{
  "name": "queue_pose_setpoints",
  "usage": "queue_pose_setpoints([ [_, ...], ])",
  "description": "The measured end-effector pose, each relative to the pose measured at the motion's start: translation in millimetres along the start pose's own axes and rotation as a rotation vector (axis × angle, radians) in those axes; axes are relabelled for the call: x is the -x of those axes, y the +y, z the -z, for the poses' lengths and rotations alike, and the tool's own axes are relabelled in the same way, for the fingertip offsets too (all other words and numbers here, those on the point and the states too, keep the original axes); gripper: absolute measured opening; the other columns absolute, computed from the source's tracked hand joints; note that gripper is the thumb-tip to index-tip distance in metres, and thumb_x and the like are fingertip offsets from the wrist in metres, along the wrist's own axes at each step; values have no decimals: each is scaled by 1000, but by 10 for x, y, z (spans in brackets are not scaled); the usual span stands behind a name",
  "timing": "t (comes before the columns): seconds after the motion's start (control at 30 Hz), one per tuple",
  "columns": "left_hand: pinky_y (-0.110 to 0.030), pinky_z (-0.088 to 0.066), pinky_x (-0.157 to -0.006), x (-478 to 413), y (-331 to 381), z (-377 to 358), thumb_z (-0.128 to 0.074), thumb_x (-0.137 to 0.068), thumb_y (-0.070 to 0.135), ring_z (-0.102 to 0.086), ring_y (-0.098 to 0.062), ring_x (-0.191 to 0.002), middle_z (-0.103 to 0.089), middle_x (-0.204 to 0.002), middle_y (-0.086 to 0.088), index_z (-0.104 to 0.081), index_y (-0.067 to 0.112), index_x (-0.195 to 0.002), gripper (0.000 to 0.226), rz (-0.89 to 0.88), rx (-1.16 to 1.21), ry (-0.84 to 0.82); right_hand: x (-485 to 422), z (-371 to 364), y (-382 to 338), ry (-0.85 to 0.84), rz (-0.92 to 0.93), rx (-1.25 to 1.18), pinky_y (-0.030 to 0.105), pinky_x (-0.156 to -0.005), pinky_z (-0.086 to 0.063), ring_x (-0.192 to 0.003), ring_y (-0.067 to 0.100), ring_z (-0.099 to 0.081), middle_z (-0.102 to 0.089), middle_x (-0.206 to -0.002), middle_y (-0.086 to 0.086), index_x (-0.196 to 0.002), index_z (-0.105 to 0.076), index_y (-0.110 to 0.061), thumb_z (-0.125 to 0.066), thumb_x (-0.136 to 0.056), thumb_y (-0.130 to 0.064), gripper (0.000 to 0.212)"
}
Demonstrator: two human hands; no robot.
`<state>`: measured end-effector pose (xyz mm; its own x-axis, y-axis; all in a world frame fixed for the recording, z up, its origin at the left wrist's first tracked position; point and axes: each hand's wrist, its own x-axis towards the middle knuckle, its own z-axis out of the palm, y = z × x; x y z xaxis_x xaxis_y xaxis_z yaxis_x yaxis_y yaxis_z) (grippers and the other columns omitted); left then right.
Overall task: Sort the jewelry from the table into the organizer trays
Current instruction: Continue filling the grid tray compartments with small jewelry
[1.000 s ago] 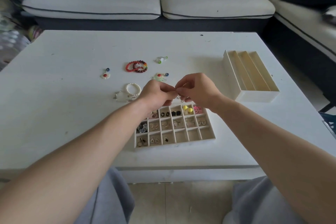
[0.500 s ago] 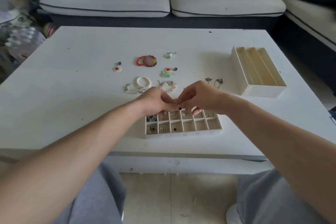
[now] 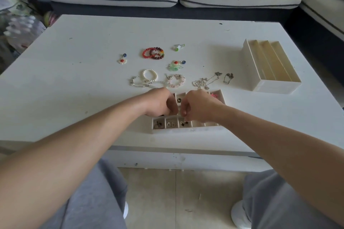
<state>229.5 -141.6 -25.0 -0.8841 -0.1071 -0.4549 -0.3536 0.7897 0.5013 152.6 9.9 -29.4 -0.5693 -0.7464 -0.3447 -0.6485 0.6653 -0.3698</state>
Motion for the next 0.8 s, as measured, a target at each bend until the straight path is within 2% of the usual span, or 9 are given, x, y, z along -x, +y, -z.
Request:
queue_pose_setpoints([
  [0.07, -21, -46, -79, -16, 17, -3, -66, -91, 7, -65, -11, -96, -72, -99, 10, -70, 32, -84, 26, -6, -16, 3, -3, -49, -30, 7, 21, 86, 32, -73, -59, -82, 14, -66, -67, -86, -10, -69, -63, -33, -67, -84, -13, 26],
  [0.13, -23, -47, -80, -32, 37, -10, -67, -91, 10, -64, -13, -97, -71, -98, 9, -68, 32, -81, 24, -12, -39, 7, 2, -76, -45, 15, 32, 126, 30, -68, -56, -82, 16, -65, -66, -88, -9, -75, -66, -32, -63, -85, -10, 24],
  [0.33, -28, -51, -89, -19, 60, -9, -64, -90, 7, -65, -15, -102, -73, -104, 7, -69, 31, -84, 25, -8, -73, -3, 33, -100, -85, 43, 41, 208, 24, -51, -39, -71, 18, -58, -53, -76, -7, -83, -68, -28, -60, -86, 0, 30],
  [0.5, -28, -52, -88, -1, 51, -1, -62, -88, 2, -66, -14, -101, -74, -101, 8, -69, 33, -82, 32, -11, -66, -8, 85, -149, -93, 92, 87, 264, 26, -63, -44, -74, 19, -59, -63, -90, 1, -100, -75, -19, -62, -89, 2, 27],
  [0.6, -21, -50, -80, 6, 49, 4, -63, -89, 2, -65, -10, -97, -73, -99, 11, -72, 31, -88, 30, -18, -40, -11, 93, -99, -68, 76, 80, 236, 23, -54, -44, -70, 15, -58, -65, -94, 0, -98, -75, -22, -59, -90, 1, 29],
  [0.67, -19, -48, -78, 9, 45, 4, -65, -90, 7, -65, -8, -95, -72, -99, 12, -74, 30, -91, 25, -31, -36, -12, 74, -42, -33, 88, 67, 187, 28, -64, -55, -79, 18, -65, -68, -98, -3, -94, -73, -27, -57, -90, -2, 30],
  [0.73, -21, -48, -81, 7, 36, 2, -67, -91, 9, -65, -9, -97, -72, -99, 11, -74, 30, -91, 22, -41, -43, -21, 69, 40, 16, 98, 42, 105, 32, -77, -59, -88, 18, -68, -70, -95, -6, -87, -71, -31, -58, -89, -4, 29],
  [0.8, -24, -50, -83, 6, 33, 3, -67, -90, 10, -65, -9, -97, -71, -97, 13, -76, 30, -91, 22, -43, -47, -37, 94, 122, 56, 77, 39, 23, 21, -74, -54, -89, 10, -68, -71, -89, -12, -85, -71, -32, -59, -91, -5, 30],
])
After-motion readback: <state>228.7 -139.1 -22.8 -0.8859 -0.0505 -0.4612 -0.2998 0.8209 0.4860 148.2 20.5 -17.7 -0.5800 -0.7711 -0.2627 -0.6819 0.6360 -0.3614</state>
